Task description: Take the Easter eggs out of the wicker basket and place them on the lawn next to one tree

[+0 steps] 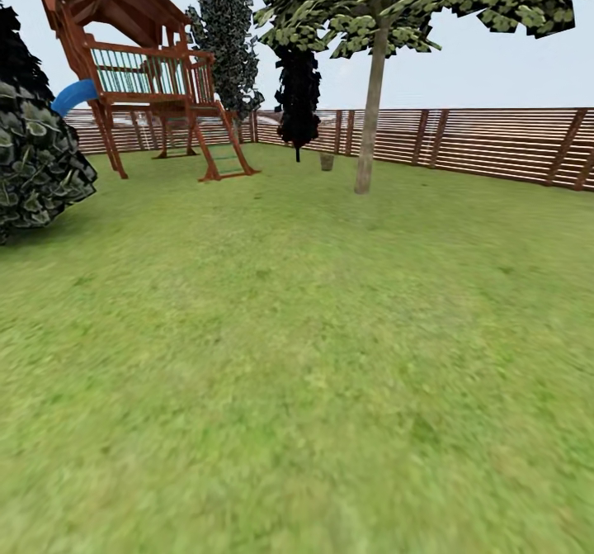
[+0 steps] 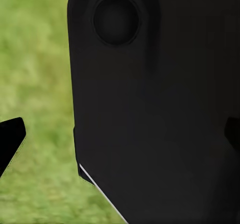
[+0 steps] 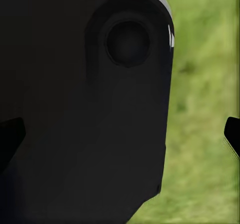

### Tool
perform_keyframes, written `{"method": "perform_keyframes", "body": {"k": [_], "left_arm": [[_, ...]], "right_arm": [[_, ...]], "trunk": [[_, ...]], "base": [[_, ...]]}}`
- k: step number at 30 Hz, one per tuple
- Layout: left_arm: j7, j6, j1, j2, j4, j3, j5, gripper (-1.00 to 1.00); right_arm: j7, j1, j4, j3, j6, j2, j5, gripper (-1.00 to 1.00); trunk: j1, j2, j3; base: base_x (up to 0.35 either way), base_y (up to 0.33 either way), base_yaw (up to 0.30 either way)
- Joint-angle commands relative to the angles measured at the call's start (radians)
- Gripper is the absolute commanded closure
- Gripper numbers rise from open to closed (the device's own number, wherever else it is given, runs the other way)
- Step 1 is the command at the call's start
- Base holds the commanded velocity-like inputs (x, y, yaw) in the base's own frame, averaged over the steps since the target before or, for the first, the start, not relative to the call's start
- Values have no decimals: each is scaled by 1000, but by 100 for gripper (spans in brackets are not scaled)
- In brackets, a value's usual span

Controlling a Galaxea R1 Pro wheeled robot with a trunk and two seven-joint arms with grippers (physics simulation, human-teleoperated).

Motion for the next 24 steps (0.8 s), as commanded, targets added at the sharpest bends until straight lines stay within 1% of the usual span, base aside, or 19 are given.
{"method": "perform_keyframes", "body": {"k": [1,24], "left_arm": [[0,-1,1,0,-2,0,1,-100],[0,-1,1,0,-1,0,1,-100]], "right_arm": [[0,-1,1,0,-4,0,1,-100],[0,-1,1,0,-3,0,1,-100]], "trunk": [[1,0,-1],[1,0,-1]], "base": [[329,0,0],[329,0,0]]}}
